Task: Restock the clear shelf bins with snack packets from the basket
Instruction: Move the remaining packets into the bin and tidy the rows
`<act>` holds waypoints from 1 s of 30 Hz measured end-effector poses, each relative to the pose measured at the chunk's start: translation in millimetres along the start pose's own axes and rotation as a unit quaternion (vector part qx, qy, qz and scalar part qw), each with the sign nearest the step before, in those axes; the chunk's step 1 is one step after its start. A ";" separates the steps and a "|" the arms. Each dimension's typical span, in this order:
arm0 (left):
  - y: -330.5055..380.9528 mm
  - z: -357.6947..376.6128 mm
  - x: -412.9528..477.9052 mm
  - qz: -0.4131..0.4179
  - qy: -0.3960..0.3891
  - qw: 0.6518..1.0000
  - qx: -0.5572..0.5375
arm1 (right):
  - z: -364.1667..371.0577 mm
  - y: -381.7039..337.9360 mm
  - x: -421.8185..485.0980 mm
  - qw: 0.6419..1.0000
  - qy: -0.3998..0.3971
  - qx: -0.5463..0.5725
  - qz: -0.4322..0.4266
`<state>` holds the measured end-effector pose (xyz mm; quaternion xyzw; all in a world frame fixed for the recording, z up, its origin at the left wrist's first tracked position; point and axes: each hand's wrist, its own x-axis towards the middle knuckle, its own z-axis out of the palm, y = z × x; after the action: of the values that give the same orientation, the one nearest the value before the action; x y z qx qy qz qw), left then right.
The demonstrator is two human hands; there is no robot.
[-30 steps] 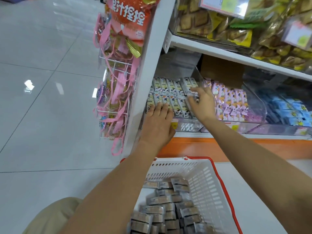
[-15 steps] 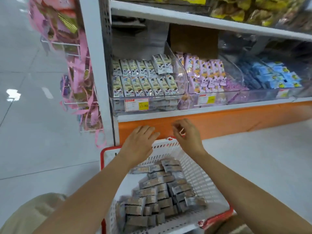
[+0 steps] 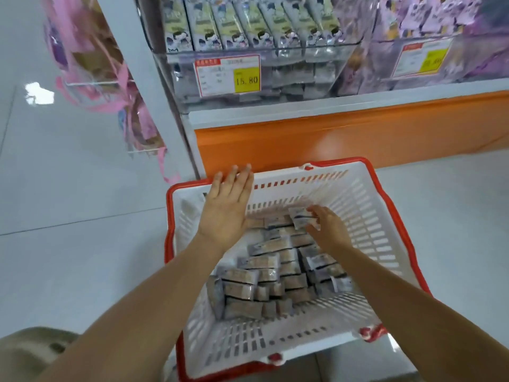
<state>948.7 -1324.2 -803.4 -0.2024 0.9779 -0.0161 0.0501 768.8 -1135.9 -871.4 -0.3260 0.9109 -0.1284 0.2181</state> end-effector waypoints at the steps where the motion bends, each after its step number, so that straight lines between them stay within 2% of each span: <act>1: -0.3 5.9 0.5 -0.001 0.013 1.000 -0.001 | 10.1 4.6 4.9 1.000 -0.021 -0.015 0.001; 4: -2.8 17.0 4.4 0.000 0.047 0.999 0.006 | 34.2 13.7 22.2 0.996 -0.061 -0.066 0.001; 9: -1.3 24.3 5.1 -0.003 0.071 0.997 0.013 | 55.5 12.4 38.9 0.994 -0.029 -0.107 0.010; 15: 0.3 25.7 6.5 -0.016 0.064 0.998 0.013 | 61.9 11.0 40.1 0.972 -0.046 -0.230 -0.017; 18: 2.2 24.1 5.9 -0.021 0.054 0.998 0.014 | 57.7 8.0 35.0 0.966 -0.062 -0.249 -0.027; 23: 3.6 19.6 4.8 -0.029 0.029 0.999 0.019 | 41.7 5.2 27.7 0.978 -0.047 -0.196 -0.055; 26: 3.5 16.3 4.2 -0.029 0.014 0.999 0.022 | 25.5 3.5 21.1 0.990 -0.011 -0.104 -0.095; 30: 3.9 6.1 3.0 -0.024 -0.010 1.000 0.016 | -12.7 -18.7 7.5 0.993 -0.021 0.022 -0.114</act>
<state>945.1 -1321.9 -809.9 -0.2253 0.9718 -0.0309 0.0631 767.6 -1153.7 -855.6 -0.4257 0.8598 -0.1658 0.2280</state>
